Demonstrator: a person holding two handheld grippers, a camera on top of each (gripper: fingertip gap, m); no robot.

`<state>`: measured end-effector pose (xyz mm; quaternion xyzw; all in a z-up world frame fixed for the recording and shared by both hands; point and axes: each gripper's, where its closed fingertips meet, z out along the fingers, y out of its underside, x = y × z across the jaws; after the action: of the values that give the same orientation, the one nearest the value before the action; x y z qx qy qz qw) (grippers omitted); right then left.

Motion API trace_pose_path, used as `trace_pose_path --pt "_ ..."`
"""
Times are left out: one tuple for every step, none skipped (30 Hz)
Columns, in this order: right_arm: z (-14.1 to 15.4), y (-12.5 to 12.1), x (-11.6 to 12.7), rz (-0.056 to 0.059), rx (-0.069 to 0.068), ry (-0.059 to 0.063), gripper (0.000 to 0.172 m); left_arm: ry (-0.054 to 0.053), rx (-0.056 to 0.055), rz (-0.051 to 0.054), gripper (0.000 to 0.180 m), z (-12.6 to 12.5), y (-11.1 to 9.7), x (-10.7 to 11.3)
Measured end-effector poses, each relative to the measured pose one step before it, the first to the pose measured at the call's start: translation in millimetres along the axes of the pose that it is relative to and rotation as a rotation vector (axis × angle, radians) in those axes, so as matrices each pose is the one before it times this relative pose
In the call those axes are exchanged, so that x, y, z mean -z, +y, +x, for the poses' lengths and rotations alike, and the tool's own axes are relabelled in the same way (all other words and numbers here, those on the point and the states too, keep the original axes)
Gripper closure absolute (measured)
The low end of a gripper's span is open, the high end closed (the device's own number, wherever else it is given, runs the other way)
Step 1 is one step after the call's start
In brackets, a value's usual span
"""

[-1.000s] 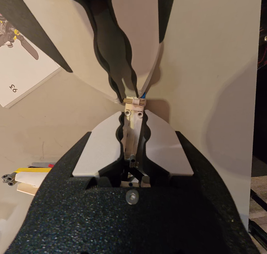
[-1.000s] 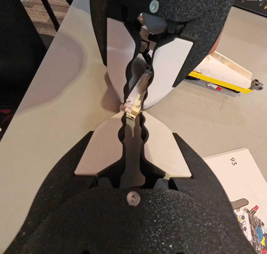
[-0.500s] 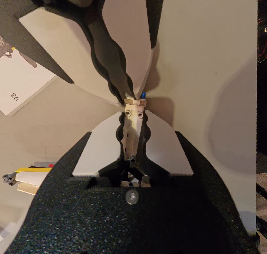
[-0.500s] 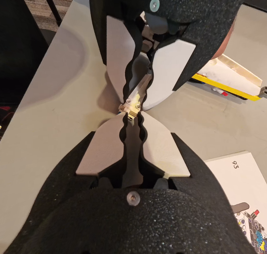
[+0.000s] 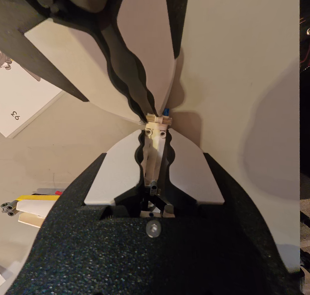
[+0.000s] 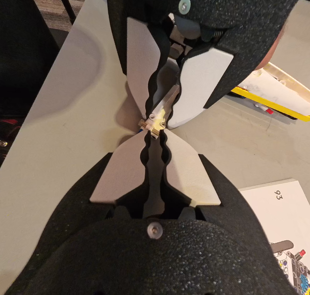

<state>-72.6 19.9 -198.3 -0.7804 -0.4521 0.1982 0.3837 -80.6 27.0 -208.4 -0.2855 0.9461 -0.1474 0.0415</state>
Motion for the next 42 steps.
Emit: trace_pose_path --pt "0.08 0.00 -0.02 0.0001 -0.0021 -0.0027 0.162 0.0002 -0.0003 0.0003 0.155 -0.22 -0.06 -0.03" --pt "0.04 -0.06 -0.07 0.0002 0.0000 -0.0020 0.162 0.0001 -0.0020 0.0004 0.155 -0.18 0.03 0.00" --pt "0.30 0.04 0.00 -0.0002 -0.0024 -0.0009 0.162 -0.0003 -0.0015 0.0007 0.155 -0.20 -0.01 -0.02" --pt "0.11 0.07 0.03 -0.0002 -0.0031 -0.0030 0.162 -0.0024 -0.0006 0.0002 0.155 -0.55 0.08 0.02" --pt "-0.77 -0.22 -0.19 0.0010 0.0031 -0.0096 0.162 0.0051 -0.0013 0.0019 0.156 0.43 -0.28 0.06" --pt "-1.11 -0.27 -0.06 0.0013 0.0057 -0.0123 0.163 0.0062 -0.0058 0.0025 0.156 0.93 -0.66 0.03" --pt "-0.24 0.01 -0.03 -0.0003 -0.0026 -0.0090 0.163 -0.0005 -0.0077 0.0011 0.156 0.04 -0.42 -0.17" --pt "0.49 0.18 0.13 -0.0008 -0.0072 -0.0051 0.163 -0.0022 -0.0003 0.0006 0.156 -0.78 0.12 -0.08" --pt "0.27 -0.07 0.12 0.0006 -0.0035 -0.0054 0.163 0.0015 0.0045 0.0013 0.156 -0.63 0.08 0.21" --pt "-0.18 -0.25 -0.06 0.0010 -0.0011 -0.0066 0.164 0.0046 0.0013 0.0016 0.156 0.22 -0.11 0.13" --pt "-0.03 -0.03 -0.06 -0.0004 -0.0026 -0.0053 0.164 0.0007 -0.0029 0.0015 0.156 -0.08 -0.12 0.13" --pt "0.12 0.02 0.01 -0.0004 -0.0037 -0.0039 0.163 -0.0010 -0.0002 0.0003 0.156 -0.34 0.10 -0.08" --pt "0.17 -0.04 -0.02 0.0000 -0.0051 -0.0028 0.163 0.0001 0.0009 0.0007 0.156 -0.19 -0.07 0.07" --pt "0.05 -0.12 -0.12 0.0001 -0.0035 -0.0031 0.163 -0.0007 -0.0003 -0.0003 0.156 -0.22 0.23 -0.02" --pt "-0.73 -0.06 -0.08 -0.0003 -0.0001 -0.0076 0.164 0.0034 0.0000 0.0013 0.156 0.30 -0.20 0.11" --pt "-1.09 -0.07 -0.10 -0.0005 0.0011 -0.0117 0.164 0.0041 -0.0053 0.0017 0.156 0.90 -0.51 -0.02" --pt "-0.78 -0.02 -0.23 -0.0009 -0.0001 -0.0091 0.164 -0.0014 -0.0084 -0.0010 0.156 0.38 -0.36 -0.22" --pt "-0.23 0.01 -0.01 -0.0007 -0.0018 -0.0038 0.164 -0.0010 -0.0024 0.0005 0.156 0.12 -0.12 -0.17" --pt "0.01 -0.09 -0.07 0.0001 -0.0024 -0.0017 0.164 0.0007 0.0023 0.0008 0.156 -0.18 0.17 0.15" --pt "0.03 -0.16 -0.15 0.0002 -0.0005 -0.0023 0.165 0.0004 0.0019 0.0006 0.156 -0.01 0.03 -0.01" --pt "-0.27 -0.18 -0.19 0.0003 0.0014 -0.0029 0.165 0.0014 -0.0005 0.0002 0.156 0.15 -0.03 -0.02" --pt "-0.33 -0.14 -0.16 0.0003 0.0022 -0.0030 0.165 0.0021 -0.0020 0.0003 0.156 0.39 0.08 0.12" --pt "-0.26 -0.07 -0.11 -0.0004 0.0009 -0.0036 0.165 0.0001 -0.0003 0.0005 0.156 -0.01 -0.06 -0.03" --pt "-0.22 0.26 -0.14 -0.0024 -0.0032 -0.0058 0.165 -0.0015 -0.0022 0.0008 0.156 0.06 -0.20 -0.10" --pt "-0.53 0.08 -0.37 -0.0022 -0.0004 -0.0071 0.165 -0.0019 -0.0041 -0.0007 0.156 0.28 -0.03 -0.21" --pt "-0.63 0.03 -0.27 -0.0016 0.0024 -0.0055 0.165 0.0012 -0.0039 0.0006 0.156 0.62 -0.35 -0.04" --pt "-0.32 0.19 -0.27 -0.0022 -0.0015 -0.0028 0.165 -0.0023 -0.0029 -0.0018 0.156 0.17 0.17 -0.22" --pt "0.24 0.21 -0.14 -0.0014 -0.0032 0.0007 0.165 -0.0020 -0.0002 -0.0006 0.156 -0.01 0.07 -0.17" --pt "1.03 0.20 -0.07 -0.0008 -0.0062 0.0071 0.165 -0.0029 0.0036 -0.0010 0.156 -0.41 0.44 0.07" --pt "2.57 0.35 0.13 -0.0016 -0.0158 0.0177 0.164 -0.0089 0.0076 -0.0021 0.156 -1.67 1.12 0.02" --pt "3.84 0.36 0.52 -0.0005 -0.0254 0.0248 0.164 -0.0139 0.0153 -0.0022 0.155 -3.08 1.71 0.21" --pt "3.63 0.17 0.93 0.0023 -0.0206 0.0265 0.163 -0.0066 0.0261 0.0006 0.155 -2.80 1.23 0.67" --pt "3.17 -0.07 1.23 0.0057 -0.0097 0.0285 0.163 -0.0013 0.0284 0.0039 0.155 -2.25 0.71 0.94" --pt "2.43 0.06 0.89 0.0045 -0.0041 0.0265 0.161 -0.0038 0.0199 0.0054 0.155 -2.14 0.39 1.04" --pt "0.66 -0.16 0.48 0.0033 0.0008 0.0140 0.157 -0.0054 0.0132 0.0034 0.155 -1.75 0.44 0.70" --pt "0.10 -0.02 0.13 0.0008 0.0015 0.0074 0.156 -0.0045 0.0073 -0.0003 0.155 -1.11 0.74 0.16" --pt "0.06 0.10 -0.45 -0.0026 -0.0009 0.0045 0.154 -0.0019 -0.0010 -0.0021 0.155 -0.35 0.74 -0.11" --pt "-0.20 0.48 -0.94 -0.0065 0.0000 0.0000 0.149 -0.0037 -0.0021 -0.0010 0.155 -0.41 0.23 -0.10" --pt "0.06 0.51 -1.19 -0.0081 0.0024 0.0018 0.148 -0.0016 0.0008 0.0011 0.155 -0.42 -0.08 0.26" --pt "0.43 -0.03 -0.82 -0.0037 0.0031 0.0050 0.148 0.0001 -0.0001 -0.0006 0.155 -0.28 0.18 -0.13" --pt "0.48 -0.43 -0.66 0.0001 0.0026 0.0046 0.148 -0.0012 0.0004 0.0000 0.155 -0.27 0.01 0.00" --pt "0.13 -0.27 -0.26 0.0008 0.0021 0.0023 0.147 -0.0006 -0.0018 0.0009 0.155 -0.05 -0.04 0.07"
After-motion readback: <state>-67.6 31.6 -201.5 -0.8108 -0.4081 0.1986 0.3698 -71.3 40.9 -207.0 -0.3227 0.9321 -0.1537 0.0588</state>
